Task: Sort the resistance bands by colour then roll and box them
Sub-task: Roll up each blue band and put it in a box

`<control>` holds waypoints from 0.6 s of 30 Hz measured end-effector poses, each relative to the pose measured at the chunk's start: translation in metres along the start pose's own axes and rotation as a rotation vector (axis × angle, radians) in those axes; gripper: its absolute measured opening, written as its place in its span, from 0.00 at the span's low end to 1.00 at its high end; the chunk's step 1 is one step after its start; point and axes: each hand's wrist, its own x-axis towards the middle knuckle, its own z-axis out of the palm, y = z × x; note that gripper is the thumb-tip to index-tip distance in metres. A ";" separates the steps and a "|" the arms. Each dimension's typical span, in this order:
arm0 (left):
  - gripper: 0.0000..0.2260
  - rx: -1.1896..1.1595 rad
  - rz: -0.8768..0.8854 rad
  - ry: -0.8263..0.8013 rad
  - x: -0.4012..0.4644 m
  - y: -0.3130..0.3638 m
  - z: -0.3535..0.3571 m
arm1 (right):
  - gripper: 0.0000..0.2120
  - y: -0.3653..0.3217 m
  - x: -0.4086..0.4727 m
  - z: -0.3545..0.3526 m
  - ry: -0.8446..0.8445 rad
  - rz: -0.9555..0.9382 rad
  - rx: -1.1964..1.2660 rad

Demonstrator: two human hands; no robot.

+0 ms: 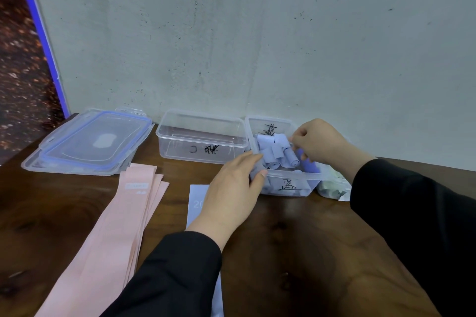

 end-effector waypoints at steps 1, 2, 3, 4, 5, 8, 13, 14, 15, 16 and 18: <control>0.20 0.004 0.001 -0.003 0.000 0.000 0.000 | 0.13 0.001 -0.002 -0.002 0.003 -0.021 0.018; 0.20 0.006 0.003 -0.005 0.000 0.001 0.000 | 0.13 0.001 -0.005 -0.003 0.006 -0.044 0.040; 0.20 0.006 0.005 -0.003 0.000 0.001 0.000 | 0.13 0.000 -0.008 -0.003 0.013 -0.069 0.064; 0.19 0.008 0.010 0.008 0.000 0.001 0.000 | 0.13 -0.001 -0.013 -0.001 0.027 -0.091 0.091; 0.18 0.012 0.021 0.036 0.000 0.001 0.001 | 0.13 -0.002 -0.020 0.003 0.053 -0.113 0.131; 0.11 0.041 0.080 0.214 -0.001 0.006 0.002 | 0.14 -0.006 -0.050 0.017 0.166 -0.176 0.258; 0.14 0.050 0.066 0.380 0.000 0.031 -0.017 | 0.16 -0.005 -0.117 0.053 0.185 -0.192 0.425; 0.13 0.012 0.035 0.366 0.000 0.039 -0.024 | 0.15 -0.004 -0.130 0.062 0.169 -0.201 0.450; 0.12 -0.025 -0.004 0.343 -0.001 0.046 -0.033 | 0.14 -0.003 -0.142 0.070 0.147 -0.214 0.469; 0.11 -0.046 -0.046 0.309 -0.003 0.051 -0.041 | 0.12 -0.002 -0.154 0.076 0.120 -0.233 0.488; 0.08 0.002 -0.113 0.211 -0.016 0.055 -0.059 | 0.07 0.000 -0.175 0.088 0.065 -0.290 0.520</control>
